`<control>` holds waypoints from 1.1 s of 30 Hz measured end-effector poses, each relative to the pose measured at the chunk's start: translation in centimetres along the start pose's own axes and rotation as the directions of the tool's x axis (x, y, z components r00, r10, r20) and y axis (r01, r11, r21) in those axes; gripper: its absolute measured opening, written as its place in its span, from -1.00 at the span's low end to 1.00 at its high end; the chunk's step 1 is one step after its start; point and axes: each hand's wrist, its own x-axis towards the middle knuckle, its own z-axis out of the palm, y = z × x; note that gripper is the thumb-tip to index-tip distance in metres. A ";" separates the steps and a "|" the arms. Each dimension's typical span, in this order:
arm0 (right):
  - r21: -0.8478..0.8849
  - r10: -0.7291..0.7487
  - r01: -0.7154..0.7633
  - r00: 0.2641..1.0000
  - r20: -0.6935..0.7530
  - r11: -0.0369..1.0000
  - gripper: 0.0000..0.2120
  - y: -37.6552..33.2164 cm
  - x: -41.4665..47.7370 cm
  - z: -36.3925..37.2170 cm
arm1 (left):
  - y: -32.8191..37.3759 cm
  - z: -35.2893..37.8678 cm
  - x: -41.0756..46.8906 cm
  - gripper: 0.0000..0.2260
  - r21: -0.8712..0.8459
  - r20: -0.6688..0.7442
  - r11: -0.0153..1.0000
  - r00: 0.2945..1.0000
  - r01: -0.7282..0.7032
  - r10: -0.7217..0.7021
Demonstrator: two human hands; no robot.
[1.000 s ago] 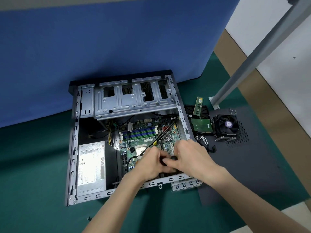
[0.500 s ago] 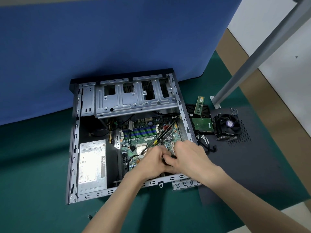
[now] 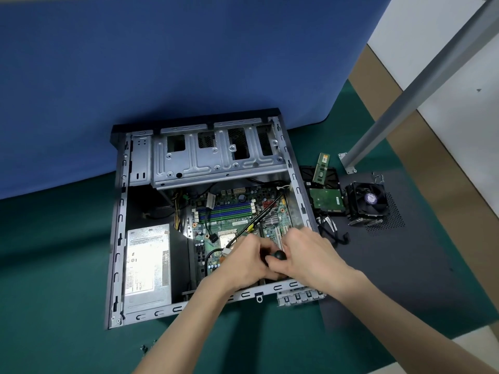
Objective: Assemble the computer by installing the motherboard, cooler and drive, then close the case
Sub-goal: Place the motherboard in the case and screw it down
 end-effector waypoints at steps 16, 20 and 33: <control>0.087 -0.012 0.012 1.000 -0.008 0.996 -0.62 0.3 0.6 -0.1 | -0.1 -0.1 -0.1 -0.81 -0.075 -0.026 0.997 1.000 0.012 -0.014; 0.018 0.004 -0.004 0.999 -0.037 1.000 -0.62 0.3 0.8 -0.3 | -0.1 -0.2 0.0 -0.82 -0.079 0.000 0.997 1.000 0.011 -0.011; 0.108 0.052 -0.050 0.998 -0.021 0.993 -0.59 -0.3 0.3 0.3 | -0.8 -0.3 0.2 -0.69 -0.109 0.012 0.993 0.999 0.049 -0.048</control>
